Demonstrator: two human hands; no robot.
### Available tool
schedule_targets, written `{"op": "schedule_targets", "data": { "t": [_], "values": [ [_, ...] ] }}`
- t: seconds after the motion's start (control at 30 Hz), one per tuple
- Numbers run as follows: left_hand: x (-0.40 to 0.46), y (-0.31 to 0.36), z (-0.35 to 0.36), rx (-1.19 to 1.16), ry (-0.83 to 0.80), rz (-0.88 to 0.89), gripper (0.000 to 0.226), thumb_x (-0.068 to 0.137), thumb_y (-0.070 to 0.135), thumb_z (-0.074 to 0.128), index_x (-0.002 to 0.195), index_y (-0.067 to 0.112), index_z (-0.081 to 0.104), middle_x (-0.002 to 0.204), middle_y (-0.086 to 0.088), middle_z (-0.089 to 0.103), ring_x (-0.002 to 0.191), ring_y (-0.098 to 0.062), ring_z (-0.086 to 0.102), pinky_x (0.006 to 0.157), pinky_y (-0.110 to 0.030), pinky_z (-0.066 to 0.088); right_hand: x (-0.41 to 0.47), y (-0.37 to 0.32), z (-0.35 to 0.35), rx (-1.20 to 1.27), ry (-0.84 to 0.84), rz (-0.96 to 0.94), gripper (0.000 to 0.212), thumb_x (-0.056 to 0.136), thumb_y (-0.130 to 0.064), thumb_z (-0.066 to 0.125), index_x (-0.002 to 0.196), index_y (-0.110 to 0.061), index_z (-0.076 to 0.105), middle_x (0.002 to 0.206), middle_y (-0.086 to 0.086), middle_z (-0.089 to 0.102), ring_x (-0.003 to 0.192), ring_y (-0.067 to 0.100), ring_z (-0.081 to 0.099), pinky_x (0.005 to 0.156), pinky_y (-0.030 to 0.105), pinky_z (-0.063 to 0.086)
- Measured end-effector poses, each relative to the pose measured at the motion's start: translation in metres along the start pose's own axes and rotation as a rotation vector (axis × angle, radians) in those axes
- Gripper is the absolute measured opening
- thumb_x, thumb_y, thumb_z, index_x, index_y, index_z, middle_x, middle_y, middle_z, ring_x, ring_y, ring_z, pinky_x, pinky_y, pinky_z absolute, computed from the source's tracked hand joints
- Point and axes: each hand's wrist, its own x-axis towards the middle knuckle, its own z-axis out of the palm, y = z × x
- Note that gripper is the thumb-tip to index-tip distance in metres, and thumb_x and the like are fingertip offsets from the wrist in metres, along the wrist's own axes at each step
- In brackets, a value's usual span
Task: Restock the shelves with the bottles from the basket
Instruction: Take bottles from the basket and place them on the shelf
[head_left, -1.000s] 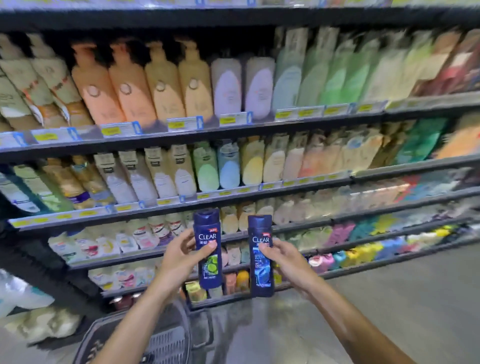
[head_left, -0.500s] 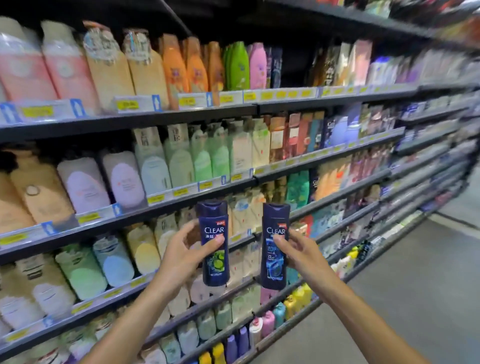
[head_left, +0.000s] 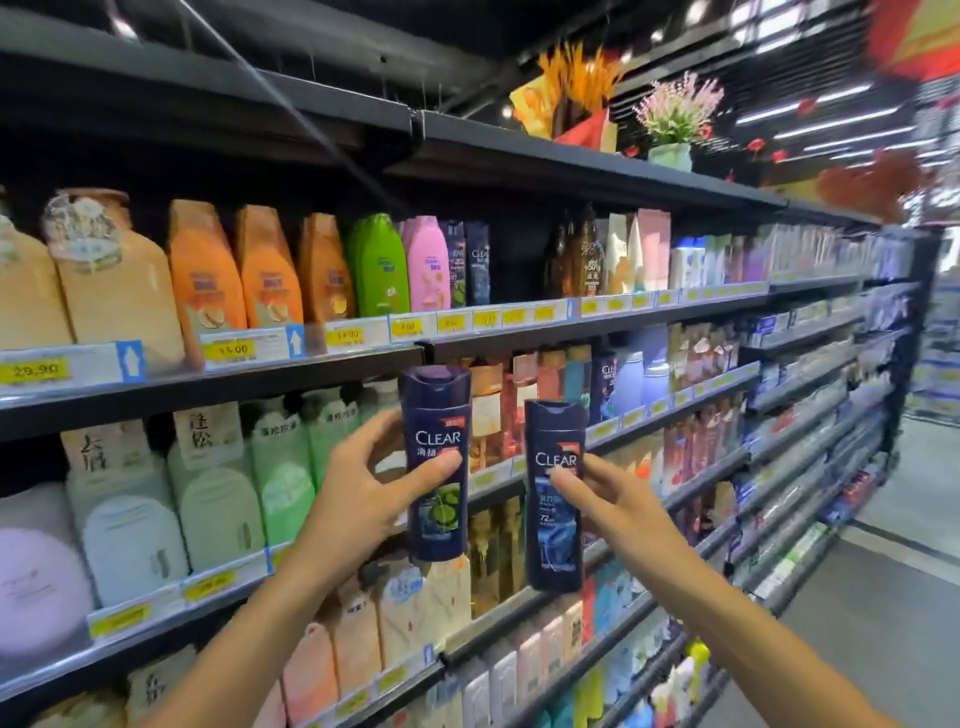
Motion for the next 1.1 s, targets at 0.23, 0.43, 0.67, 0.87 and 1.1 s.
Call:
{"op": "schedule_targets", "data": {
  "t": [0.23, 0.43, 0.67, 0.87, 1.1],
  "values": [
    [0.077, 0.009, 0.03, 0.074, 0.022, 0.093, 0.04, 0.078, 0.025, 0.081, 0.117, 0.028, 0.068, 0.113, 0.015, 0.075, 0.105, -0.005, 0.07, 0.087, -0.018, 0.054, 0.094, -0.009, -0.046, 0.015, -0.035, -0.12, 0.021, 0.1, -0.029, 0.058, 0.118, -0.025, 0.066, 0.11, -0.009, 0.076, 0.103, 0.006, 0.071, 0.082, 0.022, 0.056],
    [0.128, 0.01, 0.054, 0.193, 0.05, 0.081, 0.043, 0.077, 0.028, 0.081, 0.119, 0.025, 0.069, 0.114, 0.011, 0.076, 0.108, -0.009, 0.07, 0.093, -0.031, 0.055, 0.164, -0.005, -0.087, 0.052, -0.115, -0.207, 0.017, 0.1, -0.022, 0.058, 0.112, -0.019, 0.07, 0.095, -0.012, 0.077, 0.087, -0.002, 0.071, 0.07, 0.011, 0.052],
    [0.191, 0.034, 0.08, 0.388, 0.125, 0.13, 0.044, 0.082, 0.012, 0.081, 0.123, 0.016, 0.066, 0.117, 0.002, 0.075, 0.112, -0.014, 0.07, 0.1, -0.04, 0.056, 0.242, -0.002, -0.123, 0.176, -0.265, -0.288, 0.021, 0.098, -0.023, 0.061, 0.118, -0.023, 0.068, 0.107, -0.002, 0.078, 0.102, 0.011, 0.072, 0.085, 0.026, 0.057],
    [0.247, 0.058, 0.094, 0.506, 0.189, 0.178, 0.047, 0.082, 0.011, 0.083, 0.125, 0.015, 0.065, 0.117, 0.0, 0.075, 0.111, -0.016, 0.07, 0.102, -0.044, 0.055, 0.287, -0.005, -0.142, 0.25, -0.355, -0.333, 0.026, 0.099, -0.019, 0.059, 0.125, -0.018, 0.062, 0.102, -0.003, 0.078, 0.094, 0.007, 0.073, 0.073, 0.017, 0.056],
    [0.294, 0.071, 0.099, 0.668, 0.178, 0.182, 0.07, 0.076, 0.008, 0.087, 0.135, 0.016, 0.05, 0.117, 0.003, 0.071, 0.103, -0.008, 0.071, 0.081, -0.022, 0.059, 0.316, -0.006, -0.152, 0.345, -0.402, -0.356, 0.031, 0.098, -0.016, 0.059, 0.129, -0.019, 0.06, 0.103, 0.001, 0.078, 0.096, 0.014, 0.074, 0.071, 0.024, 0.058]
  ]
}}
